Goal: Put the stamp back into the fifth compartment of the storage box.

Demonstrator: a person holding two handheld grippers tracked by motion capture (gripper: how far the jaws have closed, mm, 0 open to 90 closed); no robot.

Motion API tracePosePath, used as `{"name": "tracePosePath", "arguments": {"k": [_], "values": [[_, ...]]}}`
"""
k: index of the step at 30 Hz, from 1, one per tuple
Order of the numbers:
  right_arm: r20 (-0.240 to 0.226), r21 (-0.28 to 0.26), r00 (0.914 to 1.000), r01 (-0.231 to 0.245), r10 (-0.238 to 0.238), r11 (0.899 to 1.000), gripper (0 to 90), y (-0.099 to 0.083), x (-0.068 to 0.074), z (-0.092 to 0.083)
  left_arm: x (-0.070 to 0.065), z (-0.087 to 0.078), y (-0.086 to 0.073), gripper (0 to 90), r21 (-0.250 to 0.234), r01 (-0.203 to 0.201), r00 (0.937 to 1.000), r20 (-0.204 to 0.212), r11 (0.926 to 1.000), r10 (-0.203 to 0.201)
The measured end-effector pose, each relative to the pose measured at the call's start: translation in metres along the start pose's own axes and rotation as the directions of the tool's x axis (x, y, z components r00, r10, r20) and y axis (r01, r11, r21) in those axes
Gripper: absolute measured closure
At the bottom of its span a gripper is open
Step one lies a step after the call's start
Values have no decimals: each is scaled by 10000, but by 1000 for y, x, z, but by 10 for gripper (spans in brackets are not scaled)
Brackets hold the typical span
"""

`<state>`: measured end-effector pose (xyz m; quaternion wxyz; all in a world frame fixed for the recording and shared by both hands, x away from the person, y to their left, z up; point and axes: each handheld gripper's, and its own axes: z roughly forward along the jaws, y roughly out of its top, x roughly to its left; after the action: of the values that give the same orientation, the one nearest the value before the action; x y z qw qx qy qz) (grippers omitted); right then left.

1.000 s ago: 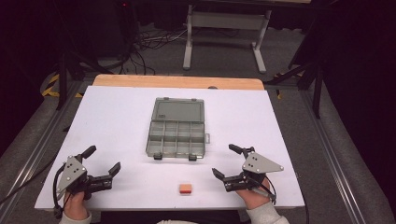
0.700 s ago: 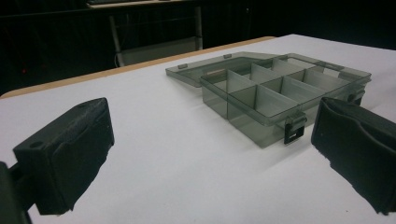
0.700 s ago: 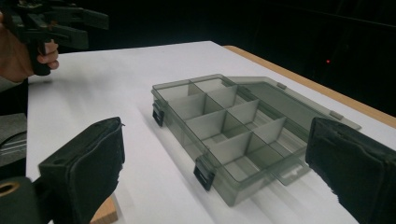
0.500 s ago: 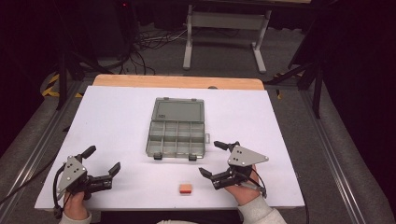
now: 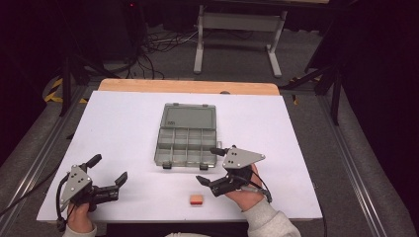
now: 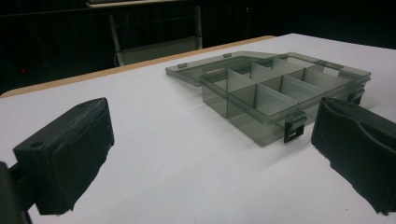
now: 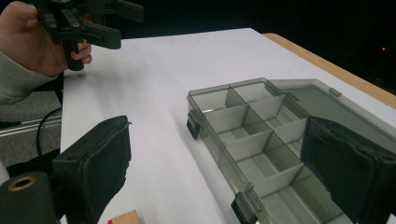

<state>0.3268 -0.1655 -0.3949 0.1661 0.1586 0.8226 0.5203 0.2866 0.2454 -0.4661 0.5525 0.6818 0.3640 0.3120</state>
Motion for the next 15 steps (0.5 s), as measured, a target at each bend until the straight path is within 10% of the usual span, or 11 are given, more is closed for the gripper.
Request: {"name": "tracePosePath", "arguments": {"k": [15], "values": [[-481, 170, 9988, 92, -83, 9998, 117, 11, 0, 13, 0, 0, 0, 2, -1, -20, 10000, 1, 10000, 20]]}}
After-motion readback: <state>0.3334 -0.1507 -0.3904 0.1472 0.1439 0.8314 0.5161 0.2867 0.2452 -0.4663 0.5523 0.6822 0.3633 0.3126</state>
